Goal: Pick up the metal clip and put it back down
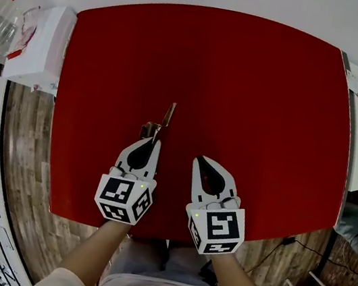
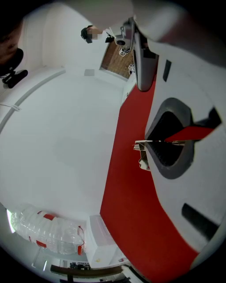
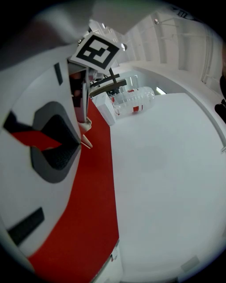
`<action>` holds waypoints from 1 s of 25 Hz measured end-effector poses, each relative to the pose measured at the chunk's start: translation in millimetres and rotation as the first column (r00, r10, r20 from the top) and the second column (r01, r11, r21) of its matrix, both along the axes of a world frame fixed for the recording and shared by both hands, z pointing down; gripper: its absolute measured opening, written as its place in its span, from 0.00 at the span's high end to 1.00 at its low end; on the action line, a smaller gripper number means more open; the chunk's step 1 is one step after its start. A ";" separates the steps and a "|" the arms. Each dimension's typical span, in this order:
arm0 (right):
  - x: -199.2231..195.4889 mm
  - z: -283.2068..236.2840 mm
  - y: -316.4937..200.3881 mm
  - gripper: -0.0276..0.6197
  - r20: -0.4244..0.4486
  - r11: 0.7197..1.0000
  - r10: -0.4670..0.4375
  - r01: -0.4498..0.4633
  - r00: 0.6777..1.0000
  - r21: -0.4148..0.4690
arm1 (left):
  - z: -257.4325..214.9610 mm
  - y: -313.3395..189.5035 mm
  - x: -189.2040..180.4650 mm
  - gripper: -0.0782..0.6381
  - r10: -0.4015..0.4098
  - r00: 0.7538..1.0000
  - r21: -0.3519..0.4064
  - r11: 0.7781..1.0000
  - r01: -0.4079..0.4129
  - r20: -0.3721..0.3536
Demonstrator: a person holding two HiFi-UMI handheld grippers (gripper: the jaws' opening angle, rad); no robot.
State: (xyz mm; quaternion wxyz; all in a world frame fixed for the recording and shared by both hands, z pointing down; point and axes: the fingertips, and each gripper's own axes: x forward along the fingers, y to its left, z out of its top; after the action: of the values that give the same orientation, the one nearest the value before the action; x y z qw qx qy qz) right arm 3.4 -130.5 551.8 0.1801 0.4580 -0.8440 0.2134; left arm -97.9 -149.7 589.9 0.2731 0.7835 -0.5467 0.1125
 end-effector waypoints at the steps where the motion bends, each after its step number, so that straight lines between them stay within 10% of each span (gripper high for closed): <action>1: 0.4 2.3 -0.7 0.95 0.003 1.000 0.002 -0.002 1.000 -0.005 | 5.6 -2.3 0.8 0.88 0.004 1.000 -0.009 1.000 -0.004 -0.003; 12: -2.6 18.2 -4.5 0.95 0.027 0.999 0.005 -0.004 1.000 -0.043 | 41.5 -9.5 -9.2 0.88 -0.028 0.999 -0.096 0.995 0.025 -0.031; 25: -12.4 17.8 -6.5 0.95 0.041 0.999 -0.018 0.020 0.999 -0.049 | 52.6 -12.7 -31.9 0.79 -0.009 0.987 -0.091 0.996 0.024 0.161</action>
State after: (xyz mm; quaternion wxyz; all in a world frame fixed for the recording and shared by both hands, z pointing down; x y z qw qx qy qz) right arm -9.0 -137.0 569.6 0.1762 0.4410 -0.8462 0.2417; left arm -129.8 -162.4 642.5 0.2653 0.7540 -0.5673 0.1981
